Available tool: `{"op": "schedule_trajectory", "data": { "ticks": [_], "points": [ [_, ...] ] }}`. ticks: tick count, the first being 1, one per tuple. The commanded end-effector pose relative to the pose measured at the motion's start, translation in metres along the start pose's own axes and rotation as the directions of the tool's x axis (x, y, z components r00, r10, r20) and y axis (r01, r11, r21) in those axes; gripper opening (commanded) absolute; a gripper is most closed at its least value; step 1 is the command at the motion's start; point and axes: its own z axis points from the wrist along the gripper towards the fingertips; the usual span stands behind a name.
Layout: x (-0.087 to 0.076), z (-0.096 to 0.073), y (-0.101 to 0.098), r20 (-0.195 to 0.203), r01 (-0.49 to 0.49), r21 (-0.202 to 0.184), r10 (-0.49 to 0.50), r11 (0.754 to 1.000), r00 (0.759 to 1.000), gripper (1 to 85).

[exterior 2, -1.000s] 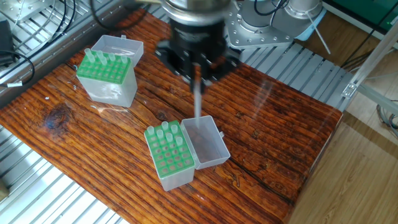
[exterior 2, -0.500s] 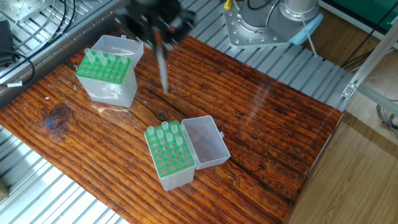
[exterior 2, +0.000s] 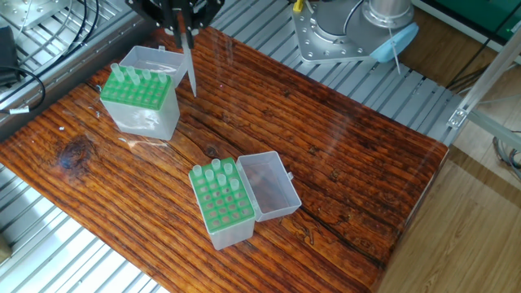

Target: Transfer all large pipette tips from one holder to another

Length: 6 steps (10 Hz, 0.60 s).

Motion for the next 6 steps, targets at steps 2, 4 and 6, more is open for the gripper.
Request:
{"op": "schedule_trajectory", "data": {
  "ticks": [2,4,6],
  "points": [
    [-0.005,0.001,0.006,0.047,-0.150,-0.044,0.152,0.988,0.987,2.7],
    [0.015,0.008,-0.016,0.059,-0.097,-0.009,0.097,0.995,0.994,1.7],
    [0.052,0.009,-0.045,0.043,-0.025,0.017,0.024,1.000,0.999,2.3]
  ]
}}
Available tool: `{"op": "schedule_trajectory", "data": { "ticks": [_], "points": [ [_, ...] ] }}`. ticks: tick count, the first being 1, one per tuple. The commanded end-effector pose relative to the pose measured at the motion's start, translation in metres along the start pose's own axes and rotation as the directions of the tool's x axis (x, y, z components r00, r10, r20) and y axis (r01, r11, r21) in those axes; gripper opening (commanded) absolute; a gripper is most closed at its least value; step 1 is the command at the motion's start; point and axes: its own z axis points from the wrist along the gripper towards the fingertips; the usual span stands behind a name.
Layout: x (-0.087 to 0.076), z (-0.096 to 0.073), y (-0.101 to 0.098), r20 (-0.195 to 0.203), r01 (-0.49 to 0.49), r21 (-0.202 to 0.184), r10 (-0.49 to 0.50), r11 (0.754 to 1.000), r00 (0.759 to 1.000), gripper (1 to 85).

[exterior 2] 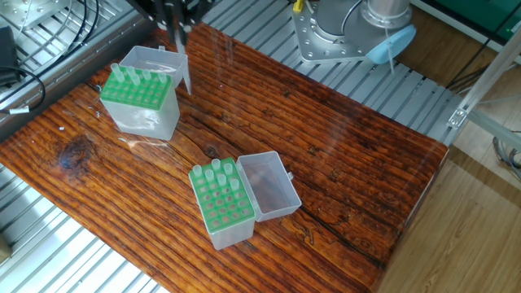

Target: Transfer all large pipette tips from one holder to another

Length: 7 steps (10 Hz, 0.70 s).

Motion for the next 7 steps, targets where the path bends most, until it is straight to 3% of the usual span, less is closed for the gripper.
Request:
{"op": "schedule_trajectory", "data": {
  "ticks": [1,3,7],
  "points": [
    [0.044,-0.003,-0.039,-0.012,0.068,0.019,-0.068,0.997,0.998,2.3],
    [0.052,-0.002,-0.056,-0.015,0.096,0.025,-0.095,0.995,0.995,2.3],
    [0.029,0.004,-0.067,0.009,0.111,0.038,-0.111,0.993,0.994,2.3]
  ]
}}
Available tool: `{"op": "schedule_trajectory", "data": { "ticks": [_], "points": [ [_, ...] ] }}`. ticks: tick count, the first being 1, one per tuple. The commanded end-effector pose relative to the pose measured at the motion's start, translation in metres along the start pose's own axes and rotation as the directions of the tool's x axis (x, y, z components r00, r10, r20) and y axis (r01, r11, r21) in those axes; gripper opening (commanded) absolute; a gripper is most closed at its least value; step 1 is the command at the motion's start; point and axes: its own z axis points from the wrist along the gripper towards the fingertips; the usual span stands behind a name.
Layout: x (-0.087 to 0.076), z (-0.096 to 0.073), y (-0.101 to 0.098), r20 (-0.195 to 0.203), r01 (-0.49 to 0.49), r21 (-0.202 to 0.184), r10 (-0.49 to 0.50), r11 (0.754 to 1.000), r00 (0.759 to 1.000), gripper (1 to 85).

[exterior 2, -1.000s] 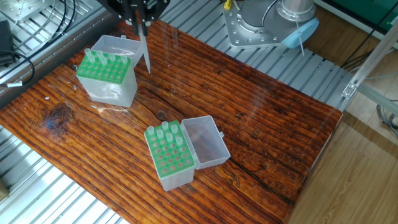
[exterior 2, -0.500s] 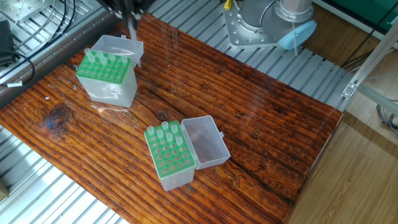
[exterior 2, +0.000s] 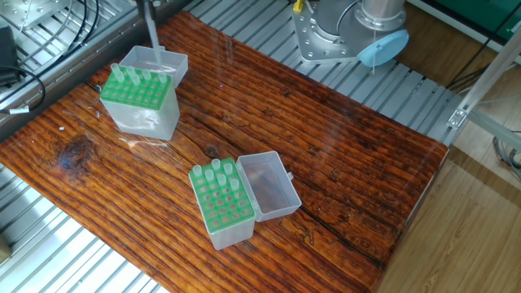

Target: Transfer all large pipette tips from one holder to another

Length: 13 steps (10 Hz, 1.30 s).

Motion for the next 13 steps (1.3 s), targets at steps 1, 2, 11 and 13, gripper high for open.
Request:
{"op": "schedule_trajectory", "data": {
  "ticks": [1,2,11,13],
  "points": [
    [-0.008,0.003,-0.017,0.021,0.034,0.018,-0.034,0.999,0.999,2.3],
    [-0.010,0.006,-0.023,0.025,0.049,0.029,-0.050,0.998,0.998,2.3],
    [-0.007,0.031,-0.016,0.027,0.021,-0.003,-0.021,1.000,0.999,3.3],
    [-0.005,0.033,-0.014,0.029,0.019,-0.006,-0.019,1.000,0.999,3.3]
  ]
}}
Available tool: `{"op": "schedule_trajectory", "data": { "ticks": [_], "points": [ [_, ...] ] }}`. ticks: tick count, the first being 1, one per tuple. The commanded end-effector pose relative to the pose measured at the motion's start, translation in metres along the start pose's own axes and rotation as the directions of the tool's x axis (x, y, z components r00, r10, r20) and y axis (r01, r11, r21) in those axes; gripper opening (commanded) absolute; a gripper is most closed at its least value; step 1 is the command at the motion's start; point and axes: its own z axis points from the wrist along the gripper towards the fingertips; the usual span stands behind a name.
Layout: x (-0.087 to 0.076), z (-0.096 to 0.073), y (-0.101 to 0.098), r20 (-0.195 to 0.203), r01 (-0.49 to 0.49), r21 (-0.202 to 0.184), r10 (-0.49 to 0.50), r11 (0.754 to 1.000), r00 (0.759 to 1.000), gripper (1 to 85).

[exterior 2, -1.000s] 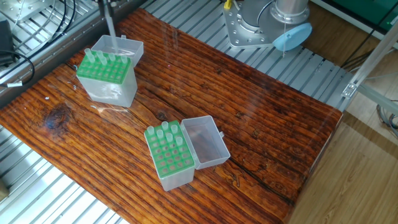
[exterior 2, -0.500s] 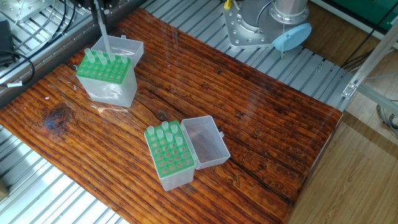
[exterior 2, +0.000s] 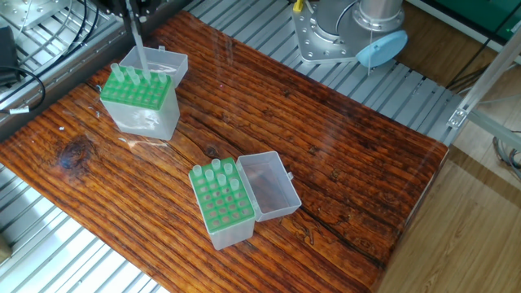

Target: Transfer all large pipette tips from one holder to another

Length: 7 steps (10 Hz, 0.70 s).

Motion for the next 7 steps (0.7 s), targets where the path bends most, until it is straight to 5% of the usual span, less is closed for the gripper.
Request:
{"op": "schedule_trajectory", "data": {
  "ticks": [1,7],
  "points": [
    [-0.0010,0.0029,0.0015,0.010,-0.003,-0.006,0.003,1.000,1.000,3.3],
    [0.0018,0.0061,0.0028,-0.006,-0.015,-0.009,0.015,1.000,1.000,3.3]
  ]
}}
